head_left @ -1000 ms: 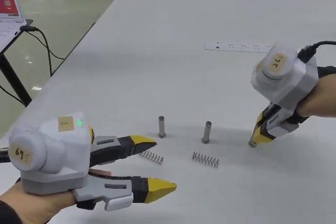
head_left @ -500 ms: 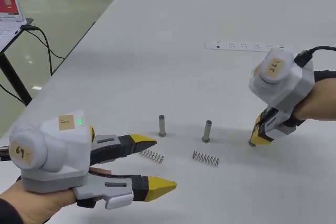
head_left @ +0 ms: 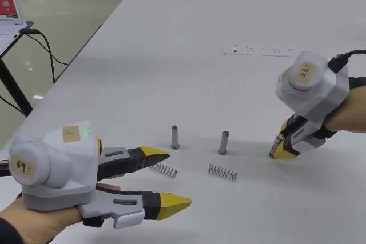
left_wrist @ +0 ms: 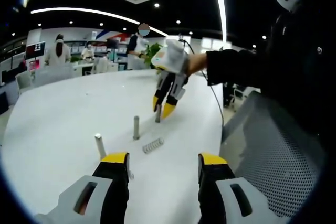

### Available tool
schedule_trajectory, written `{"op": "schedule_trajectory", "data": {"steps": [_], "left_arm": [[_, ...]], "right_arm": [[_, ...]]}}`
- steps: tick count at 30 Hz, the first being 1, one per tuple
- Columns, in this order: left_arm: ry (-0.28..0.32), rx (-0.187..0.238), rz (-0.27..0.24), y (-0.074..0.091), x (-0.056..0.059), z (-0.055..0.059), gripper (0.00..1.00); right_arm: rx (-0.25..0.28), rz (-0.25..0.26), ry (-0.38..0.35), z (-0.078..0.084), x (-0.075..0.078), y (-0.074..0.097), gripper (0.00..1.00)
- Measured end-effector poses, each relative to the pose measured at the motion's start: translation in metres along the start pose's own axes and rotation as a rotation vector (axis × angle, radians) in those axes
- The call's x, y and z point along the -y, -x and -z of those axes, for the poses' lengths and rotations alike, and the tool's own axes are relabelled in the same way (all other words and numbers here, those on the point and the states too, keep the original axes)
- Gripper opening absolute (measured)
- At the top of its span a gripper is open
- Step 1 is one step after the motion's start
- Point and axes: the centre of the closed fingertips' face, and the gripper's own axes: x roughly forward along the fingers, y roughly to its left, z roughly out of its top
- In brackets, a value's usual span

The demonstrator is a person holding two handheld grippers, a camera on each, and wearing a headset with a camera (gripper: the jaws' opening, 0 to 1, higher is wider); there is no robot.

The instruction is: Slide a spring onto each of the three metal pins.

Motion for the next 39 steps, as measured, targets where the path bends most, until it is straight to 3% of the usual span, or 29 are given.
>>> {"op": "schedule_trajectory", "data": {"steps": [12,25,32,39], "left_arm": [[-0.003,0.000,0.003,-0.001,0.001,-0.001,0.47],[-0.006,-0.003,0.005,0.000,0.002,-0.001,0.47],[-0.007,-0.006,0.006,0.000,0.002,0.000,0.46],[-0.010,-0.008,0.008,0.000,0.002,0.000,0.46]], "right_arm": [[0.017,0.014,-0.021,0.008,-0.010,0.010,0.21],[0.037,-0.027,-0.041,0.007,-0.041,0.012,0.21],[0.065,-0.079,-0.023,-0.009,-0.065,0.010,0.20],[0.075,-0.095,0.023,-0.026,-0.073,0.006,0.20]]}}
